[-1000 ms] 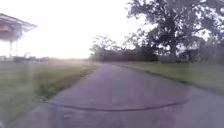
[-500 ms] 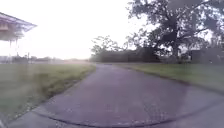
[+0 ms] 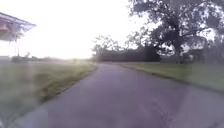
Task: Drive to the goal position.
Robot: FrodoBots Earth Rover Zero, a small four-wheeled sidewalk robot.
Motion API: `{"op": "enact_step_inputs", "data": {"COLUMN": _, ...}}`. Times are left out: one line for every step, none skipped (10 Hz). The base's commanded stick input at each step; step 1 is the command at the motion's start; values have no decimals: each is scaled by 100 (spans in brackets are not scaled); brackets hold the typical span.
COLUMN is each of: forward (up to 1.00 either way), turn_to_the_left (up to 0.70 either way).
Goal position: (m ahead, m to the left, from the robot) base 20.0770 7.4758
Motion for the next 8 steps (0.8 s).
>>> {"op": "enact_step_inputs", "data": {"forward": 70, "turn_to_the_left": 0}}
{"op": "enact_step_inputs", "data": {"forward": 70, "turn_to_the_left": 0}}
{"op": "enact_step_inputs", "data": {"forward": 70, "turn_to_the_left": 0}}
{"op": "enact_step_inputs", "data": {"forward": 70, "turn_to_the_left": 0}}
{"op": "enact_step_inputs", "data": {"forward": 70, "turn_to_the_left": 0}}
{"op": "enact_step_inputs", "data": {"forward": 70, "turn_to_the_left": 0}}
{"op": "enact_step_inputs", "data": {"forward": 70, "turn_to_the_left": 0}}
{"op": "enact_step_inputs", "data": {"forward": 70, "turn_to_the_left": 0}}
